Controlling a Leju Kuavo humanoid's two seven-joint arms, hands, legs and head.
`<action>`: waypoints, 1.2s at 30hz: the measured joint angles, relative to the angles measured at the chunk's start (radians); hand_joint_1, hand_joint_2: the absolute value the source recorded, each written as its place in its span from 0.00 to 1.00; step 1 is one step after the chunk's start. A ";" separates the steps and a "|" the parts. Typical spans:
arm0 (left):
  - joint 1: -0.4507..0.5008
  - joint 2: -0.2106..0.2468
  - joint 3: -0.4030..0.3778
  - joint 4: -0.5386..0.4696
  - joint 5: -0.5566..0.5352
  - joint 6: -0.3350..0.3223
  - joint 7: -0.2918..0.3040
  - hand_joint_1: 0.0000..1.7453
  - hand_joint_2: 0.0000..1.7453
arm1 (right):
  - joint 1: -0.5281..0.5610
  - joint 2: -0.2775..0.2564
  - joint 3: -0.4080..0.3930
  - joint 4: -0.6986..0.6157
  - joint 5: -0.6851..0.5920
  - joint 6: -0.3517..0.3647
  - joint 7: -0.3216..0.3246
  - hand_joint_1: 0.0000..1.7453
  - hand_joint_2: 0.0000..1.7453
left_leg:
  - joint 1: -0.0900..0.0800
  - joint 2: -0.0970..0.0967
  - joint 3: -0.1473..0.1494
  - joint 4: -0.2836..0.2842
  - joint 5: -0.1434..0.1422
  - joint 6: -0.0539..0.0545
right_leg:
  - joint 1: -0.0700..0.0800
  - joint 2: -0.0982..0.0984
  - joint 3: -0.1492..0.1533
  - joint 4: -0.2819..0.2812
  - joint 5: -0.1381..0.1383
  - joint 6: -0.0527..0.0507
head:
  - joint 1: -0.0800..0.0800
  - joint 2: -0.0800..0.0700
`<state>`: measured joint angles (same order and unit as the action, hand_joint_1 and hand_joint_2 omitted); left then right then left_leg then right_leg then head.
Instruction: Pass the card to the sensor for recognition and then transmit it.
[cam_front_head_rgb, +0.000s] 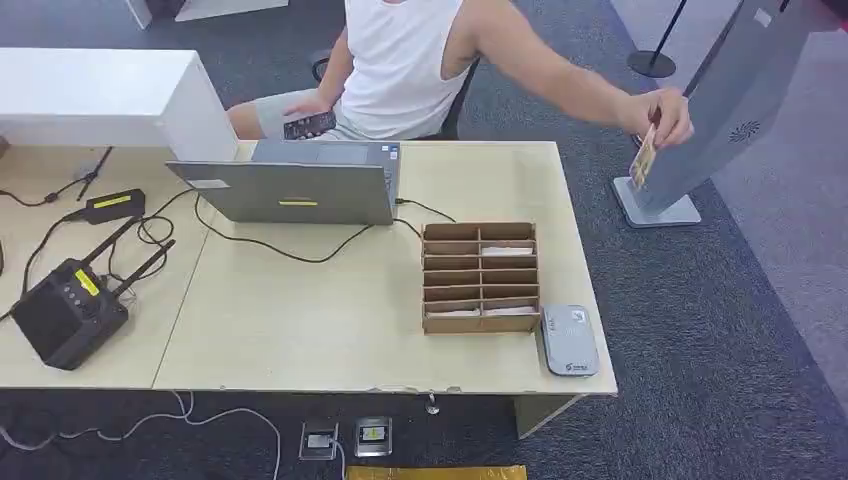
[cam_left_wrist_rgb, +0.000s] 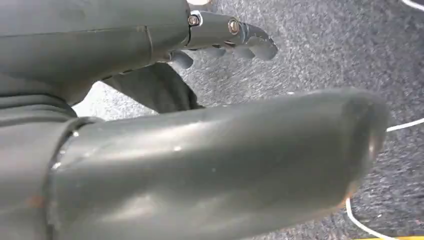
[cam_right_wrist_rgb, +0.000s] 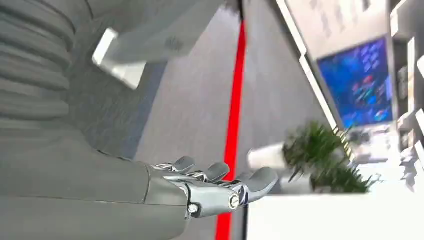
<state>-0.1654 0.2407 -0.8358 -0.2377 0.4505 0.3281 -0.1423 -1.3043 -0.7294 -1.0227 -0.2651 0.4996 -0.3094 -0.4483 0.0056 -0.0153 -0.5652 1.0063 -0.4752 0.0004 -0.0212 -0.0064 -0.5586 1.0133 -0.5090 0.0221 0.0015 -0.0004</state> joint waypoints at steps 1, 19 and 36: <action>0.000 0.000 0.000 0.000 0.000 -0.003 0.000 0.00 0.00 | -0.001 0.010 0.060 -0.020 -0.059 0.012 0.009 0.00 1.00 | 0.000 0.000 0.000 0.000 0.000 0.000 | 0.000 0.000 0.000 0.000 0.000 0.000 | 0.000 0.000; -0.006 0.030 -0.001 0.008 -0.019 -0.039 0.001 0.00 0.00 | 0.134 0.127 1.105 -0.511 0.026 0.021 0.195 0.00 1.00 | 0.001 0.007 -0.002 0.000 0.001 0.000 | 0.001 0.007 -0.004 0.001 0.001 0.000 | 0.001 0.000; -0.058 0.056 -0.008 0.008 -0.054 -0.069 0.004 0.00 0.00 | 0.280 0.180 1.457 -0.775 0.245 0.185 0.272 0.00 1.00 | 0.001 0.001 -0.003 0.000 0.001 -0.001 | 0.002 0.002 -0.004 0.000 0.001 0.000 | 0.000 0.000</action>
<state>-0.2233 0.2964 -0.8434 -0.2296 0.3960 0.2586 -0.1381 -1.0244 -0.5490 0.4345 -1.0399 0.7446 -0.1247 -0.1766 0.0071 -0.0139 -0.5678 1.0063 -0.4738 -0.0005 -0.0197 -0.0047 -0.5622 1.0132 -0.5079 0.0220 0.0019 -0.0004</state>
